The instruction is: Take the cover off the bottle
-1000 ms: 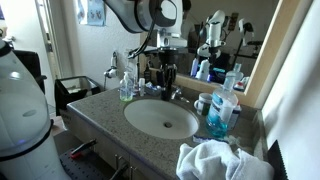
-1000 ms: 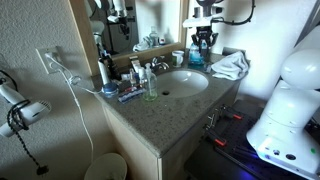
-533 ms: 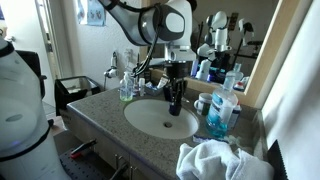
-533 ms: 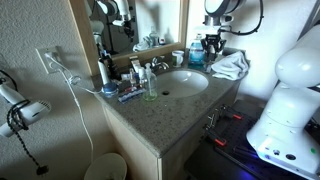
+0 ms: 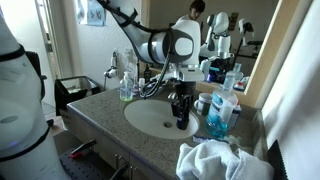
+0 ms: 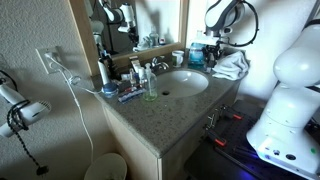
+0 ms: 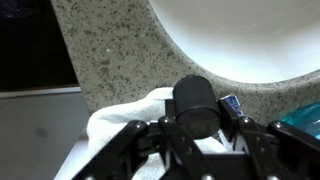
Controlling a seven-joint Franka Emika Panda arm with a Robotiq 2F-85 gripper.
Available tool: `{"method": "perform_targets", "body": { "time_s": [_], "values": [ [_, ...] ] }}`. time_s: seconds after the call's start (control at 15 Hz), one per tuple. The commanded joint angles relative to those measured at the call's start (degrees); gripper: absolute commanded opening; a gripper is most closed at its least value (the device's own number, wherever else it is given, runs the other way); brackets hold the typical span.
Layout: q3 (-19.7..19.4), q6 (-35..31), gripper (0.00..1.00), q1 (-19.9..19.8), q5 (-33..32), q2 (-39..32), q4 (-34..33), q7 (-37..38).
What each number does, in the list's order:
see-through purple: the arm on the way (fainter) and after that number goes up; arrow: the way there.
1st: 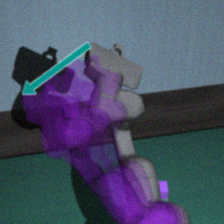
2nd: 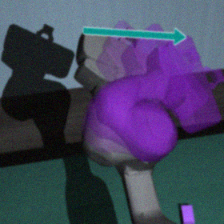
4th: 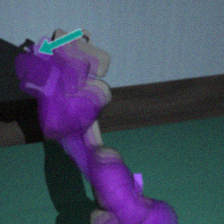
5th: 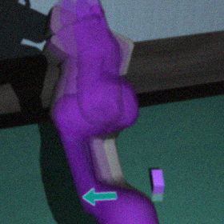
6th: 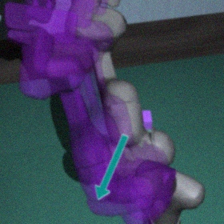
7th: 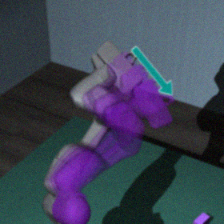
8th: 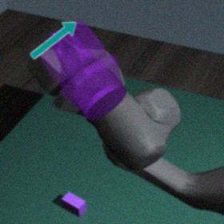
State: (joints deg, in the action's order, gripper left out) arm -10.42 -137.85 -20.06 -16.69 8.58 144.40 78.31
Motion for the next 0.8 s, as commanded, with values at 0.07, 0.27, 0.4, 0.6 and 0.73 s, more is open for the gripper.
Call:
{"method": "perform_targets", "body": {
  "time_s": [0.07, 0.27, 0.4, 0.6, 0.73],
  "values": [
    [-2.2, -4.9, 0.2, -0.3, -1.7, -4.5, -1.2, 0.1],
    [-3.6, -4.5, 0.2, -0.1, -3.5, -5.1, -2.1, 0.1],
    [-4.4, -4.9, 0.2, -0.2, -4.2, -5.3, -2.2, -0.3],
    [-5.4, -5.9, 0.2, -0.4, -5.4, -5.7, -1.6, 0.0],
    [-5.9, -6.4, 0.2, -0.4, -6.5, -6.2, -1.5, 0.5]
  ]
}}
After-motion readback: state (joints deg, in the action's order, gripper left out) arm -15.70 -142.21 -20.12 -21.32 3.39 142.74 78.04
